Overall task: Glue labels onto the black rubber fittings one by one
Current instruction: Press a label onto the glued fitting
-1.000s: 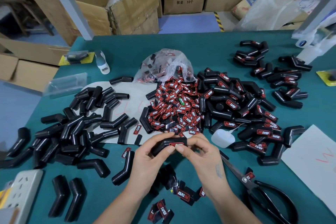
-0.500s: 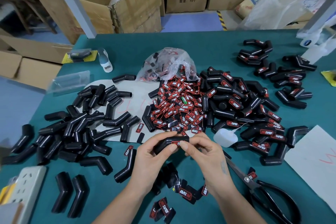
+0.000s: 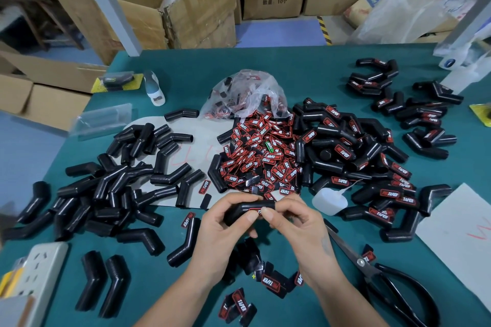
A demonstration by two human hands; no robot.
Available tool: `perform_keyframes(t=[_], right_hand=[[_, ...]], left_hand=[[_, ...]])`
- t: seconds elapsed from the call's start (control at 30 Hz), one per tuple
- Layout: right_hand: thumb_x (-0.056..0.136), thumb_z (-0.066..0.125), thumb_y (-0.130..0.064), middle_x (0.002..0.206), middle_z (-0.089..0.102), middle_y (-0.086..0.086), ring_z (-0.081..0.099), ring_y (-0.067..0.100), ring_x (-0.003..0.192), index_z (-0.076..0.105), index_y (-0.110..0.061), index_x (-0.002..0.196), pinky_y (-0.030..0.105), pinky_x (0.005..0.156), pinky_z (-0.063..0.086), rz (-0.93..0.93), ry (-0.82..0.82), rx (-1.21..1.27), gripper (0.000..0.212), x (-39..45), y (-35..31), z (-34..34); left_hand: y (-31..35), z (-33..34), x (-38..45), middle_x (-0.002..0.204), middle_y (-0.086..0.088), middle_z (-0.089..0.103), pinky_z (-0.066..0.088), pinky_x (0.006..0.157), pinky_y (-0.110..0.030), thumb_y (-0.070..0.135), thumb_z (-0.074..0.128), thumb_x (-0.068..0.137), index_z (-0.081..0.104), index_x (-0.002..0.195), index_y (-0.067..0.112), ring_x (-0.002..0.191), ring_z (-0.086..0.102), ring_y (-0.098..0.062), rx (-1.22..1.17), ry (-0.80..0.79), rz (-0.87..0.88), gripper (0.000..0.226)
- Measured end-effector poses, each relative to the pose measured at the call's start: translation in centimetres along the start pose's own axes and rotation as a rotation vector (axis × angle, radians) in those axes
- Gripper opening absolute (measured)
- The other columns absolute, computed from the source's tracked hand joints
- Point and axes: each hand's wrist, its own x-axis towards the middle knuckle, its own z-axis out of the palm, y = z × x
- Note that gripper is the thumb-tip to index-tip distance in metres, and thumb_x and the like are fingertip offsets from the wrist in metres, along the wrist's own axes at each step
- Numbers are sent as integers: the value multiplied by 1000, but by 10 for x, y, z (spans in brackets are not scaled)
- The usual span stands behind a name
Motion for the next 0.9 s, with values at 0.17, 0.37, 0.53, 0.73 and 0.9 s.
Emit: perform_keyframes(t=[0.17, 0.37, 0.53, 0.73, 0.9], right_hand=[[79, 83, -29, 83, 53, 1, 52, 16, 79, 76, -12, 76, 28, 77, 44, 22, 0, 35, 18, -1, -2, 0], [76, 82, -46, 77, 52, -10, 51, 11, 74, 75, -22, 71, 18, 71, 43, 17, -17, 36, 25, -2, -4, 0], [78, 81, -48, 77, 51, -10, 49, 10, 75, 74, -25, 71, 16, 72, 41, 11, -26, 24, 25, -1, -3, -3], [77, 81, -48, 90, 58, -10, 53, 9, 74, 78, -24, 80, 18, 65, 46, -43, 14, 16, 24, -2, 1, 0], [77, 84, -42, 91, 68, -1, 60, 13, 80, 67, -37, 95, 22, 71, 52, -121, 141, -48, 25, -4, 9, 2]], left_hand=[[-2, 1, 1, 112, -10, 68, 56, 65, -34, 23, 76, 91, 75, 113, 19, 94, 67, -20, 67, 15, 87, 22], [1, -4, 0, 117, 3, 61, 56, 83, -49, 18, 69, 97, 77, 104, 29, 108, 64, -25, 434, 1, 424, 15], [2, -5, 3, 115, 3, 63, 58, 85, -42, 18, 71, 96, 81, 103, 25, 107, 66, -24, 489, -1, 437, 14], [-1, -7, 1, 116, -1, 63, 65, 73, -41, 18, 75, 96, 84, 106, 20, 104, 66, -32, 355, 11, 391, 14], [0, -8, 4, 113, -2, 65, 64, 77, -35, 12, 74, 94, 83, 105, 18, 101, 68, -26, 286, 34, 330, 15]])
